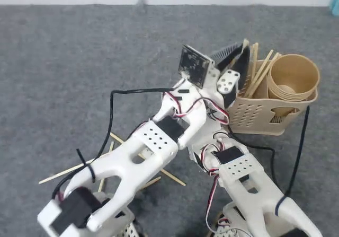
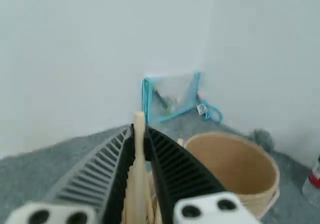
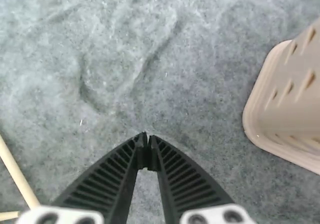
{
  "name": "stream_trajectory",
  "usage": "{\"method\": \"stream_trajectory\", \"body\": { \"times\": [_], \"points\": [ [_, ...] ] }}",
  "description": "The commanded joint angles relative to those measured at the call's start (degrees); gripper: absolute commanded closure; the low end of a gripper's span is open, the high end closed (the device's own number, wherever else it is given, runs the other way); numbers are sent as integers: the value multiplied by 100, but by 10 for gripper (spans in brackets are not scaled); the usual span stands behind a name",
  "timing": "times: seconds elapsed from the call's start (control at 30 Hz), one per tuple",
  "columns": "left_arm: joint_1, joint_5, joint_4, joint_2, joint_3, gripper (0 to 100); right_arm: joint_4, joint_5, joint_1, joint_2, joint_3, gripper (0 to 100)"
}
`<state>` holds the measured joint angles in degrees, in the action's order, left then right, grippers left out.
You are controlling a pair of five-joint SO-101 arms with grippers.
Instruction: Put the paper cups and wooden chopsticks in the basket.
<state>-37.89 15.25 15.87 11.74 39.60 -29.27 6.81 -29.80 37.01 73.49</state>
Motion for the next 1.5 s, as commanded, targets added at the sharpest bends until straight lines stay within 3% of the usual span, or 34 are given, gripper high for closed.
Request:
{"method": "stream_trajectory", "body": {
  "times": [0.0, 0.2, 0.4, 0.6, 0.83, 1.03, 1.17, 1.3, 1.47],
  "points": [
    [-35, 44, 158, -18, 57, 987, 136, -114, -31, -57, -396, 991],
    [-70, 44, -132, 114, -101, 975, 145, -114, -31, -57, -396, 991],
    [-35, 88, -1793, 932, -611, 807, 145, -114, -31, -57, -396, 991],
    [360, 88, -3560, 2180, -1305, 874, 145, -114, -31, -57, -396, 991],
    [2084, 88, -5987, 3736, -2026, 989, 136, -114, -31, -57, -387, 991],
    [4105, 105, -8105, 4352, -2070, 987, 136, -114, -48, -57, -387, 990],
    [5152, 536, -9345, 4229, -1798, 985, 136, -114, -48, -57, -387, 990],
    [5319, 440, -9670, 4176, -743, 985, 136, -114, -48, -57, -378, 990],
    [4826, -1292, -9389, 4176, 716, 985, 136, -114, -48, -57, -360, 990]
  ]
}}
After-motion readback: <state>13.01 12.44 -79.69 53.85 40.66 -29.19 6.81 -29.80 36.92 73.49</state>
